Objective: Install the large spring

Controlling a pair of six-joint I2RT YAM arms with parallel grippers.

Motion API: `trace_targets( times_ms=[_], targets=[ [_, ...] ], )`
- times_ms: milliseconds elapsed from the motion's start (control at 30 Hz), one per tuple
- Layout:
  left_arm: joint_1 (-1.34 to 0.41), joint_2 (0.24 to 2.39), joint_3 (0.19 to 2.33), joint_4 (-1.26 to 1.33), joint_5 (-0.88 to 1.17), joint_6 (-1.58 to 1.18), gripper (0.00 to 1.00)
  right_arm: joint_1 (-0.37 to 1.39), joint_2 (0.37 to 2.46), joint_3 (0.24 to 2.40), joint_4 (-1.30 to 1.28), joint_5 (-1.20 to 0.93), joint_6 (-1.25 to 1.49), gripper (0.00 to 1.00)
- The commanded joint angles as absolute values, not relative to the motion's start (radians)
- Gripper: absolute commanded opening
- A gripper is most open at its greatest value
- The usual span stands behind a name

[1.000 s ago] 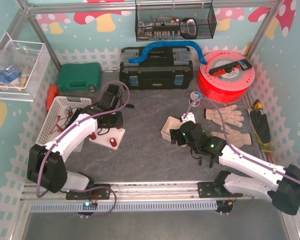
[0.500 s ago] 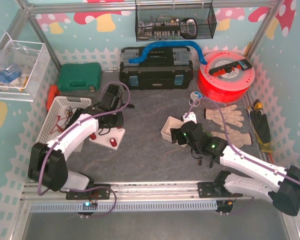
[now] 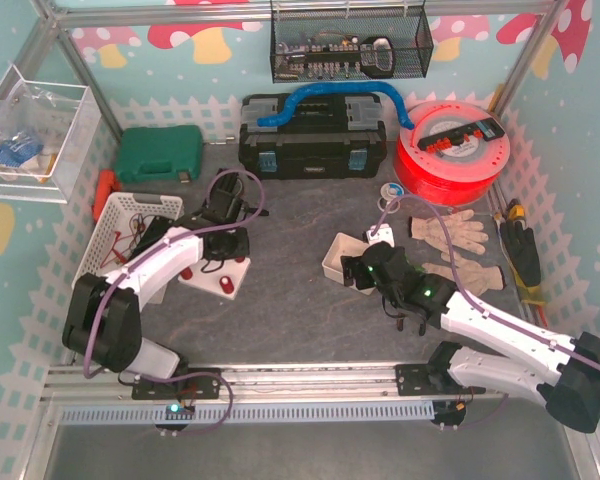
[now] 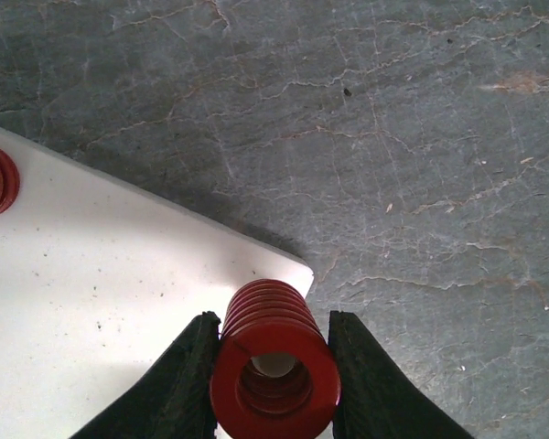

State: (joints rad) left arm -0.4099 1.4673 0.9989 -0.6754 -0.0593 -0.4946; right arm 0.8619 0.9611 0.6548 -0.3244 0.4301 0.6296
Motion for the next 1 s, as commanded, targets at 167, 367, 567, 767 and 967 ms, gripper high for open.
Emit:
trace_targets(
  times_ms=[167, 367, 567, 767, 967],
  targets=[
    [-0.413, 1.463, 1.003, -0.648, -0.052, -0.527, 0.44, 0.854, 0.928, 0.702, -0.333, 0.486, 0.581, 0.99],
    [-0.413, 1.427, 1.055, -0.655, -0.034, -0.551, 0.61, 0.852, 0.933, 0.752, -0.285, 0.527, 0.525, 0.99],
    [-0.413, 1.376, 1.144, -0.55, -0.104, -0.503, 0.76, 0.801, 0.982, 0.716, -0.024, 0.645, 0.276, 0.99],
    [-0.413, 1.343, 1.103, -0.183, -0.238, -0.312, 0.99, 0.515, 1.125, 0.717, 0.199, 0.515, 0.137, 0.99],
    [-0.41, 1.348, 0.844, 0.328, -0.339, 0.034, 0.99, 0.284, 1.26, 0.723, 0.375, 0.425, 0.033, 0.99]
  ],
)
